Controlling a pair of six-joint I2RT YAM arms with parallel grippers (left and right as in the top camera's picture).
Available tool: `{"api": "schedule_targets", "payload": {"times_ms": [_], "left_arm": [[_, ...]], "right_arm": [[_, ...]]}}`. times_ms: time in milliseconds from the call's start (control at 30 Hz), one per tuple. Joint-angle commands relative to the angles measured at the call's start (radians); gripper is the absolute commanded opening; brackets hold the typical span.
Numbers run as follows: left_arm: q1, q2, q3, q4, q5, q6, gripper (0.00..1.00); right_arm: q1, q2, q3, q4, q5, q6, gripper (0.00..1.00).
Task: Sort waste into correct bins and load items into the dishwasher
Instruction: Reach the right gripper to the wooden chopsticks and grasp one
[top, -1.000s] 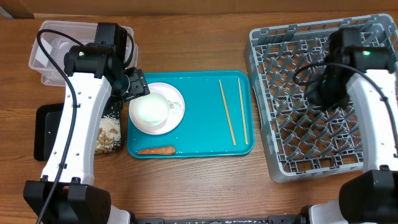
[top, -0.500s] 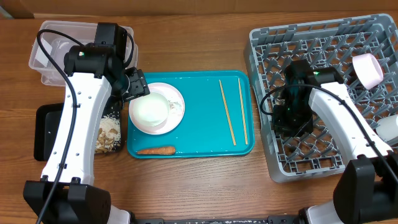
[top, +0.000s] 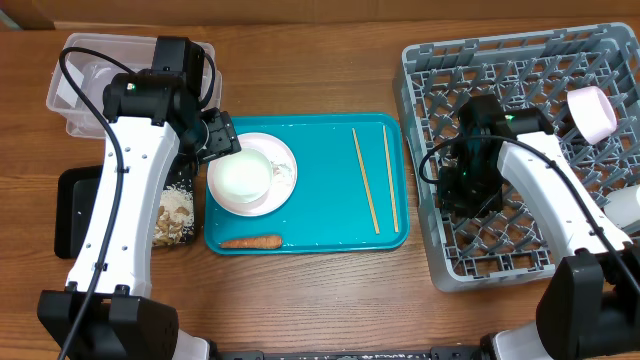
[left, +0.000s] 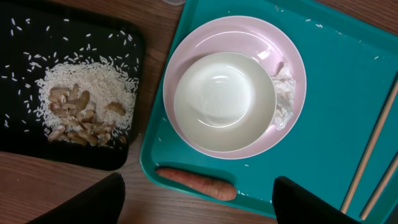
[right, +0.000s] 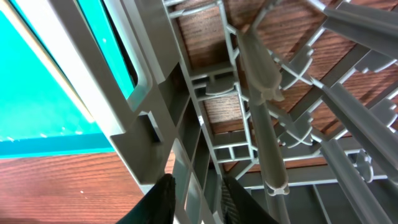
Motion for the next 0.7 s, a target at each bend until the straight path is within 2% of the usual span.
{"api": "schedule_targets", "payload": {"times_ms": [0, 100, 300, 433, 600, 667], "left_arm": [[-0.001, -0.020, 0.018, -0.003, -0.010, -0.006, 0.79], [-0.001, -0.020, 0.018, -0.001, -0.010, -0.006, 0.80], [-0.001, -0.020, 0.018, -0.001, -0.010, -0.006, 0.80], [-0.001, -0.020, 0.018, 0.002, -0.010, -0.006, 0.80], [-0.001, -0.020, 0.018, 0.002, -0.010, -0.006, 0.80], [-0.001, -0.020, 0.018, 0.002, -0.010, -0.006, 0.82]], "right_arm": [[0.004, -0.018, 0.100, -0.003, -0.047, -0.004, 0.34], [0.056, -0.057, 0.294, 0.069, -0.051, -0.020, 0.45], [0.206, -0.013, 0.269, 0.141, -0.013, -0.026, 0.46], [0.327, 0.106, 0.264, 0.161, 0.052, -0.014, 0.46], [0.374, 0.236, 0.264, 0.224, 0.065, -0.013, 0.47], [0.381, 0.303, 0.264, 0.249, 0.068, -0.013, 0.50]]}}
